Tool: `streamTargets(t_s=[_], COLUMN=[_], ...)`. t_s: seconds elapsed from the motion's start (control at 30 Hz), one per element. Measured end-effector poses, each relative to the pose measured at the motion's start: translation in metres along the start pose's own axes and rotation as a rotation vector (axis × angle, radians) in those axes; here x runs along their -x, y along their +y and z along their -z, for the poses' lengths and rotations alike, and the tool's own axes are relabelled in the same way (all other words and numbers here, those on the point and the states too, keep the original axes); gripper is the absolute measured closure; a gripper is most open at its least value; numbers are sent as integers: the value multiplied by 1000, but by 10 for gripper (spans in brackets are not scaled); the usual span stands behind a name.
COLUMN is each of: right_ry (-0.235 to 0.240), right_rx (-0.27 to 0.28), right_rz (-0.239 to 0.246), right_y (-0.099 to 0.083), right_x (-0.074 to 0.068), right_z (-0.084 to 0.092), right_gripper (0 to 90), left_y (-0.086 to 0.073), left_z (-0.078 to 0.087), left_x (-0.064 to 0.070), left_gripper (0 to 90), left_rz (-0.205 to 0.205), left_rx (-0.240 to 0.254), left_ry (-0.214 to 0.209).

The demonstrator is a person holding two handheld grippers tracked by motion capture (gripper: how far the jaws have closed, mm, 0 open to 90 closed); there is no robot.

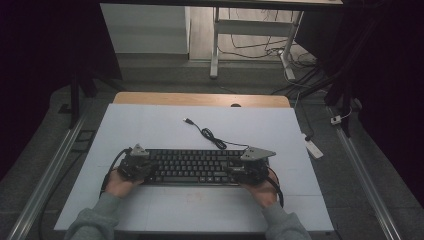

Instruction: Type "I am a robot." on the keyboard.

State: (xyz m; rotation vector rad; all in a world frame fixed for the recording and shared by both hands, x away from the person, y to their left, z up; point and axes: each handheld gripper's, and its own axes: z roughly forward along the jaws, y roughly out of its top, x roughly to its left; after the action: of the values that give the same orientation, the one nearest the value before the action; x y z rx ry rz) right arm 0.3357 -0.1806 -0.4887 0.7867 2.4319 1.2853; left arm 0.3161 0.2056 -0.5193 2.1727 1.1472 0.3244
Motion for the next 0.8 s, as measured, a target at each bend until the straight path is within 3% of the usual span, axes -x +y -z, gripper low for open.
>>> streamTargets(t_s=[0.4, 0.6, 0.7, 0.8], right_ry=[-1, -1, 0, 0], right_rx=[-4, -1, -1, 0], right_rz=[3, -1, -2, -2], right_y=[0, 0, 0, 0], right_x=[-1, 0, 0, 0], right_z=[0, 0, 0, 0], right_gripper=[535, 534, 534, 533], left_y=[0, 3, 4, 3], left_z=[-2, 9, 13, 16], left_x=[1, 1, 0, -1], left_gripper=[890, 883, 816, 693], left_rz=[-11, 14, 27, 46], left_rx=[-9, 68, 94, 118], left_ry=[17, -7, -20, -35])
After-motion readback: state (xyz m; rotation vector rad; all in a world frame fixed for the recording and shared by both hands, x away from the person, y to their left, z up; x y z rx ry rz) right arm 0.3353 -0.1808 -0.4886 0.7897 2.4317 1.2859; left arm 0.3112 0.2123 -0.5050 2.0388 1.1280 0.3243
